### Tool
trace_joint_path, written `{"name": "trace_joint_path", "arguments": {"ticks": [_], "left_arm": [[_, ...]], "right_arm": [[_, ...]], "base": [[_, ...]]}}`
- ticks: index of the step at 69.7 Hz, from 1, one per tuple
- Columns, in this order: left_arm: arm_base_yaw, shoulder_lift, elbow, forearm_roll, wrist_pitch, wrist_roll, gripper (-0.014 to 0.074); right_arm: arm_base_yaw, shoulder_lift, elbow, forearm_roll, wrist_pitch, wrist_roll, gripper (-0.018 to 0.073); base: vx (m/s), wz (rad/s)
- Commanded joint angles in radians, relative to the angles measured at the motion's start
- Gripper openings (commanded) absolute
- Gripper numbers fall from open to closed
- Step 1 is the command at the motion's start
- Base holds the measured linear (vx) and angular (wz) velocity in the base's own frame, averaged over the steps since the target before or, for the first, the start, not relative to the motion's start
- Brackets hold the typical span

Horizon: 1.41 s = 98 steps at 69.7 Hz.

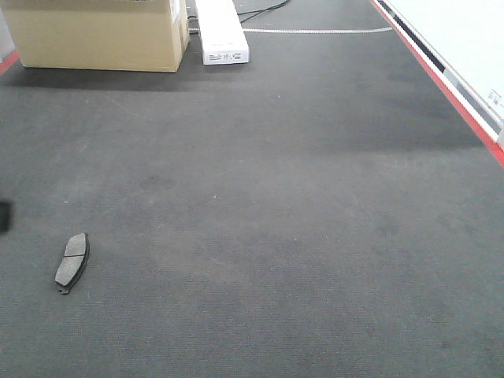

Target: Move and align brake pads A on conveyor

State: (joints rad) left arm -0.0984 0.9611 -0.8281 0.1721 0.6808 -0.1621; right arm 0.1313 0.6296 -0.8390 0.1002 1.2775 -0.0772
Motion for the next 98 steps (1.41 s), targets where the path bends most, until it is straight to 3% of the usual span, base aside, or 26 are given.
{"name": "trace_joint_path", "arguments": {"ticks": [1, 14, 28, 98], "left_arm": [[0.001, -0.160, 0.063, 0.010, -0.095, -0.002, 0.0554], [0.001, -0.464, 0.225, 0.009, -0.097, -0.002, 0.0554], [0.001, -0.640, 0.281, 0.018, 0.045, -0.002, 0.0554], [0.001, -0.656, 0.283, 0.035, 0.015, -0.001, 0.0554]], "right_arm": [[0.000, 0.002, -0.027, 0.002, 0.001, 0.001, -0.0007], [0.000, 0.002, -0.027, 0.002, 0.001, 0.001, -0.0007], [0.000, 0.002, -0.027, 0.002, 0.001, 0.001, -0.0007], [0.000, 0.002, -0.027, 0.002, 0.001, 0.001, -0.0007]], "base": [[0.00, 0.00], [0.00, 0.00], [0.00, 0.00], [0.00, 0.00]]}}
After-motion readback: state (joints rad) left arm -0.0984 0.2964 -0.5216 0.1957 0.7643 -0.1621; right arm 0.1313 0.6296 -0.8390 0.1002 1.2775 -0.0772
